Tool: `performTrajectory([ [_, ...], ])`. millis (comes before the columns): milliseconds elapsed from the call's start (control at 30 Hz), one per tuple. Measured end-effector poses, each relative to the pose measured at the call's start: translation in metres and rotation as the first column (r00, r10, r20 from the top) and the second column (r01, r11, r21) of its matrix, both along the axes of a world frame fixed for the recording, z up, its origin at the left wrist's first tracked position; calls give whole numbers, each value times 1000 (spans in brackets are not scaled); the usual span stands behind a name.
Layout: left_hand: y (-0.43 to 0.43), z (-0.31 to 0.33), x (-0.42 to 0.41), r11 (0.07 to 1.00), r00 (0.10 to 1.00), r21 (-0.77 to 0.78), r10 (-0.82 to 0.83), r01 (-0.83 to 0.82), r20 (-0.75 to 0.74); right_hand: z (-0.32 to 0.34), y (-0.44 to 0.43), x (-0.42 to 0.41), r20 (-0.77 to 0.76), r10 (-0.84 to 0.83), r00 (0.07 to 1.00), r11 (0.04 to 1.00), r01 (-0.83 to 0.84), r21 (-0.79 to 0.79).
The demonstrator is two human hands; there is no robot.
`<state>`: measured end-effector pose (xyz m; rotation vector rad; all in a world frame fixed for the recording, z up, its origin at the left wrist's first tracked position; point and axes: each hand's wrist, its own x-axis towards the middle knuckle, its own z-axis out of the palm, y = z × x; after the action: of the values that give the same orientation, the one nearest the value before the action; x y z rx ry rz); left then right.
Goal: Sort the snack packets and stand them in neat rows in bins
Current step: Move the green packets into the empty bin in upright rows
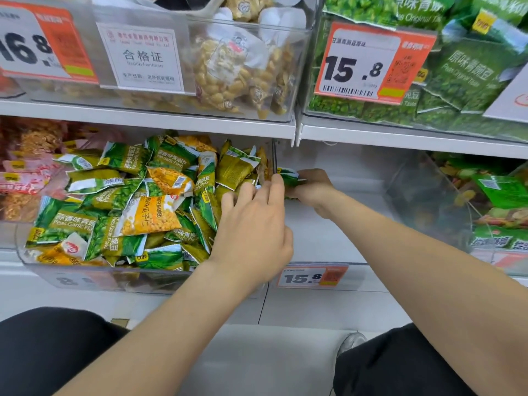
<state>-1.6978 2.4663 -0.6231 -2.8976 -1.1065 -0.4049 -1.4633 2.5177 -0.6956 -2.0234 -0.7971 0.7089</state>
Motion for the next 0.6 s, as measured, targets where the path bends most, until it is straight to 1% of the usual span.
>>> performTrajectory([
  [133, -1, 0, -1, 1000, 1000, 9, 5, -5, -3, 7, -5, -1, 165, 84, 983, 995, -73, -73],
  [233, -1, 0, -1, 1000, 1000, 9, 8, -8, -4, 12, -6, 0, 288, 189, 939, 977, -151, -148],
  [367, -1, 0, 0, 1000, 1000, 10, 10, -10, -12, 15, -5, 4, 320, 337, 885, 934, -272, -231],
  [433, -1, 0, 0, 1000, 1000, 5, 10, -9, -16, 15, -4, 6, 334, 358, 872, 922, -275, -272],
  [500, -1, 0, 0, 1000, 1000, 1, 11, -11, -16, 12, 0, 6, 374, 282, 883, 949, -200, -244],
  [567, -1, 1, 0, 1000, 1000, -4, 13, -13, -20, 10, 3, 3, 413, 117, 903, 983, -45, -180],
  [600, -1, 1, -1, 1000, 1000, -6, 12, -12, -22, 11, 3, 0, 394, 20, 919, 991, 33, -129],
])
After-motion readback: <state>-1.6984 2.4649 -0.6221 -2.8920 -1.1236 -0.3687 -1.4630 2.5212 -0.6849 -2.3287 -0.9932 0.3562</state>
